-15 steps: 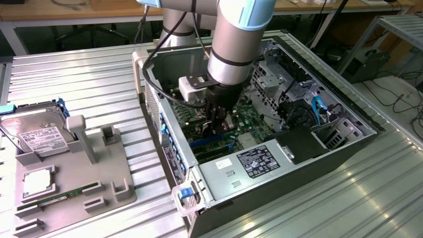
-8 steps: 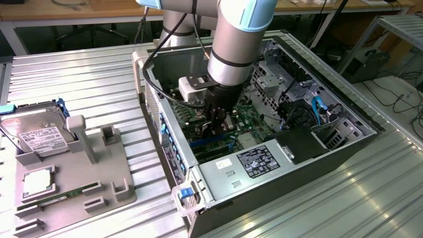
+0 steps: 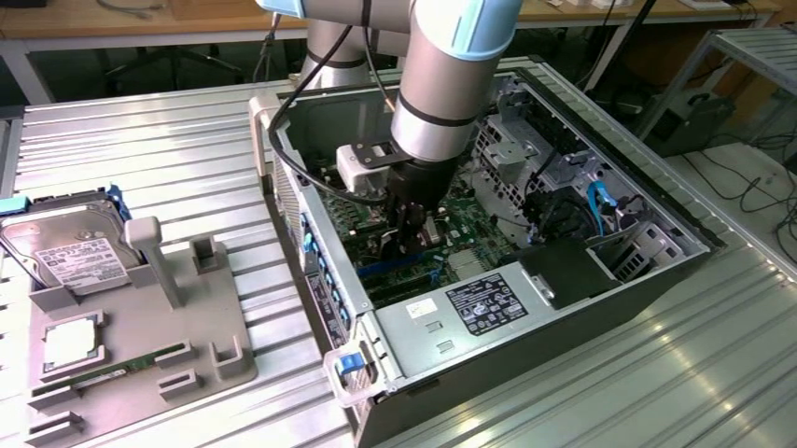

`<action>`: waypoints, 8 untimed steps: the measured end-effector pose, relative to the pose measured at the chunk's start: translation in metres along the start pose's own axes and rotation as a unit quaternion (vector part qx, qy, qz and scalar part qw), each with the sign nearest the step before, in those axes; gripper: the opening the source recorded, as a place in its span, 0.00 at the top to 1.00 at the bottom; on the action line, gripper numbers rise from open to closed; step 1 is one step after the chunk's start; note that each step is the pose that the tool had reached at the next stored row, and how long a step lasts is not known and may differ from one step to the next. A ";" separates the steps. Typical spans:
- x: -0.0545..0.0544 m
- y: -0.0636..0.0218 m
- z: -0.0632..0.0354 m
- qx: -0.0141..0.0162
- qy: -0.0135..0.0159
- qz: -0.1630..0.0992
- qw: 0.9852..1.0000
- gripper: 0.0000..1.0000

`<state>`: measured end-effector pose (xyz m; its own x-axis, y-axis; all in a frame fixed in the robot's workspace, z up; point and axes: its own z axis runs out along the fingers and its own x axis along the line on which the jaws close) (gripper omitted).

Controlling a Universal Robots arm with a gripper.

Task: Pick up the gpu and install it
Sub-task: 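Insert the gpu into the slot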

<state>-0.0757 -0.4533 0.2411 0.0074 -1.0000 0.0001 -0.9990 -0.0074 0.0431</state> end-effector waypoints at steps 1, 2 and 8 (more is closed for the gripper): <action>0.000 0.0000 0.0007 0.000 0.000 0.000 1.000 0.73; 0.000 -0.0001 0.0023 0.000 0.000 0.000 1.000 0.73; 0.000 -0.0002 0.0040 0.000 -0.001 0.000 1.000 0.73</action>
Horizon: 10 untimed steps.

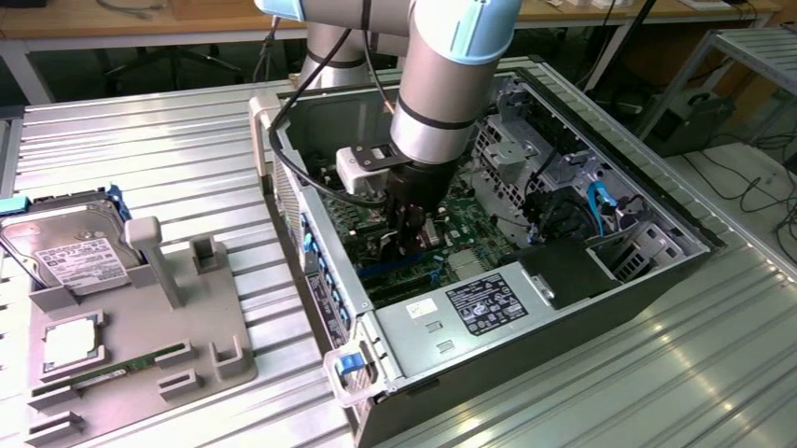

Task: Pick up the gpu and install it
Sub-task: 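Insert the gpu into the slot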

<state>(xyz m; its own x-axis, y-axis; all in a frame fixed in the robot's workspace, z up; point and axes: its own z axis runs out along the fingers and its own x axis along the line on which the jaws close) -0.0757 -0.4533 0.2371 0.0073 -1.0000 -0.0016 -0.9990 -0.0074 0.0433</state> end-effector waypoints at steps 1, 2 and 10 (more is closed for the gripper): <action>0.000 0.0000 0.0000 0.000 0.000 0.000 1.000 0.73; 0.000 0.0000 0.0000 0.000 0.000 0.000 1.000 0.73; 0.000 0.0000 0.0000 0.000 0.000 0.000 1.000 0.73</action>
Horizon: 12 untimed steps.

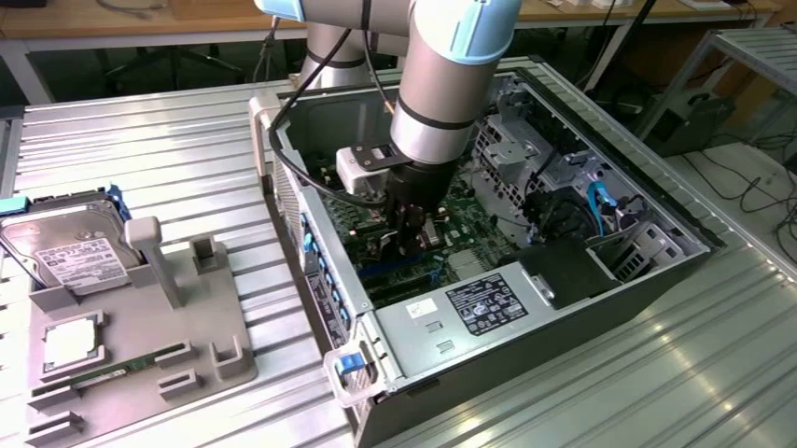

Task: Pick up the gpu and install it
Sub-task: 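Insert the gpu into the slot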

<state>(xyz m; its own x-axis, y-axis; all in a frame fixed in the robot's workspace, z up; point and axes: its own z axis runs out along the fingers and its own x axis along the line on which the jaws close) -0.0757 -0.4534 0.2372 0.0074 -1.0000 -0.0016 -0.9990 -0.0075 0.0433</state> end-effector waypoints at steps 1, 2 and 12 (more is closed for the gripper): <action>0.000 0.0000 0.0000 0.000 0.000 0.000 1.000 0.73; 0.000 0.0000 0.0000 0.000 0.000 0.000 1.000 0.73; 0.000 0.0002 -0.0030 0.001 0.000 0.000 1.000 0.73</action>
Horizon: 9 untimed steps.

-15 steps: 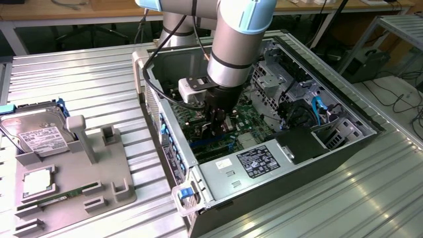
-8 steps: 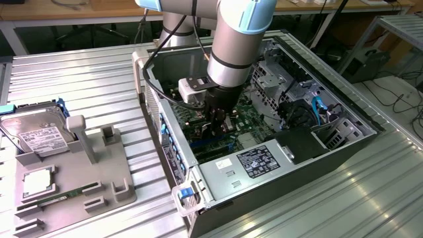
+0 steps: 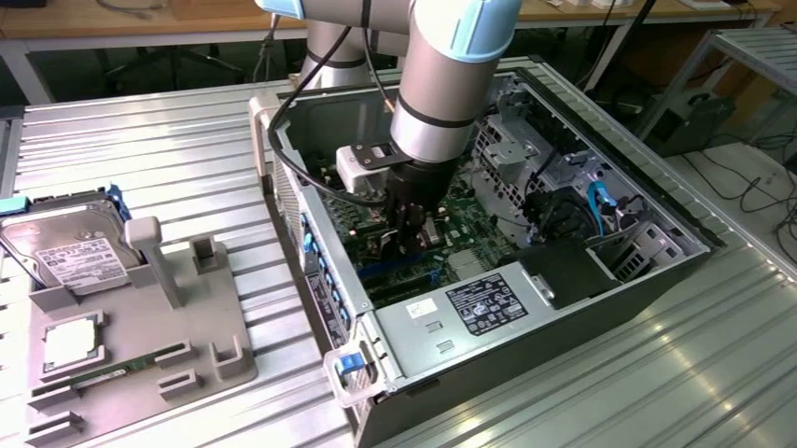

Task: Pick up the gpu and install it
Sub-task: 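Insert the gpu into the slot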

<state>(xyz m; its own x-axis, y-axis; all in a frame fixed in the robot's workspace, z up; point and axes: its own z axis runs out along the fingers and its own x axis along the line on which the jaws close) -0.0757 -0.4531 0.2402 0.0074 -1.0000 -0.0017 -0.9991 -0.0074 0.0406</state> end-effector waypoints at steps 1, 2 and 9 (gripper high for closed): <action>0.000 0.0000 0.0000 0.000 0.000 0.000 1.000 0.73; 0.000 0.0000 -0.0001 0.000 0.000 0.000 1.000 0.73; 0.000 -0.0002 0.0062 0.000 -0.001 0.001 1.000 0.73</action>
<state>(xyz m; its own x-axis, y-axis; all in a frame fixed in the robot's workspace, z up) -0.0758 -0.4535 0.2339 0.0044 -1.0000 -0.0035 -0.9992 -0.0045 0.0407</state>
